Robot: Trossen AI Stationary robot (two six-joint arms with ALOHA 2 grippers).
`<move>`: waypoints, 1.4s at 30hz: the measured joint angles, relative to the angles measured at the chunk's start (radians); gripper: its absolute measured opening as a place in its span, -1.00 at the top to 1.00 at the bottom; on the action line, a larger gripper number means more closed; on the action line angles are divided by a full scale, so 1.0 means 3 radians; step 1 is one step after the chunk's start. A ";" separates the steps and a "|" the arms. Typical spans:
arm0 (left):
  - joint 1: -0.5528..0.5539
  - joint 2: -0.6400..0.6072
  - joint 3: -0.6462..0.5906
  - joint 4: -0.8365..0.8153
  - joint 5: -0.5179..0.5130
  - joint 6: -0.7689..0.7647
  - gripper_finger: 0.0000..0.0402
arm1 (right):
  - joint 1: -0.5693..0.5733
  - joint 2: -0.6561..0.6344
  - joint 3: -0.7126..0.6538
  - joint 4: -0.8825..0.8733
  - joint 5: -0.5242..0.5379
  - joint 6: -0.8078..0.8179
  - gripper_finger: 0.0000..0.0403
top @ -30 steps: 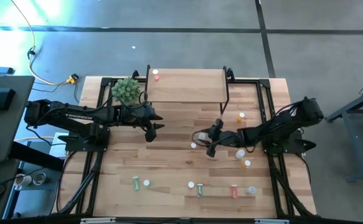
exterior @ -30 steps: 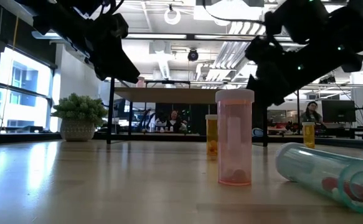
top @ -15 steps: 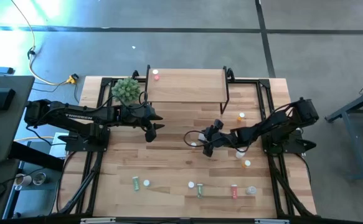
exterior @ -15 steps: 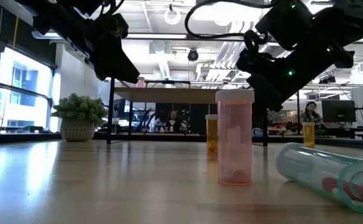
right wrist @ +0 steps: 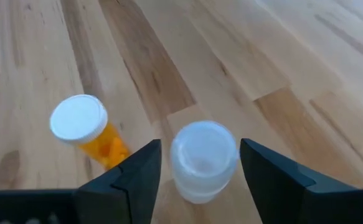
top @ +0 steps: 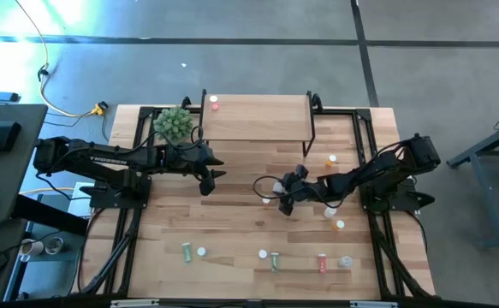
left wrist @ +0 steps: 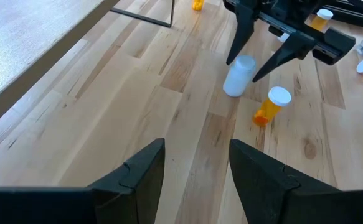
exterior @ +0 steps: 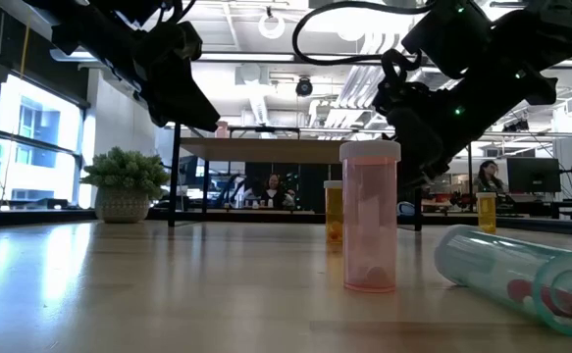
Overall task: Pick and place medicine bottles onto shelf by color
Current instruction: Put the top white pill bottle on the shelf
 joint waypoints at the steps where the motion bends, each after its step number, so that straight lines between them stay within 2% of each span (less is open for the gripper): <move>1: 0.0000 0.0000 0.0000 0.0000 0.0000 0.0000 0.15 | 0.0000 0.0000 0.0000 0.0001 -0.0022 0.0024 0.05; 9: 0.0000 0.0000 0.0000 0.0000 0.0000 0.0000 0.15 | 0.0000 0.0000 0.0000 0.0022 -0.0029 0.0053 0.40; 17: 0.0000 0.0000 0.0000 0.0000 0.0000 0.0000 0.15 | 0.0000 -0.0169 -0.0004 0.0024 -0.0025 0.0083 0.39; 25: 0.0000 0.0000 0.0000 -0.0024 0.0001 0.0111 0.15 | -0.0065 -0.0912 -0.0005 0.0021 0.0157 -0.0269 0.39; 30: 0.0000 0.0000 0.0000 -0.0026 -0.0004 0.0184 0.15 | -0.0312 -0.1461 -0.0005 0.0033 0.0186 -0.0659 0.39; 36: 0.0000 0.0000 0.0000 -0.0025 -0.0008 0.0182 0.15 | -0.0816 -0.2007 -0.0005 0.0029 0.0188 -0.1077 0.38; 42: 0.0000 0.0000 0.0000 -0.0025 -0.0015 0.0178 0.15 | -0.1371 -0.2276 0.0142 -0.0052 0.0173 -0.1655 0.38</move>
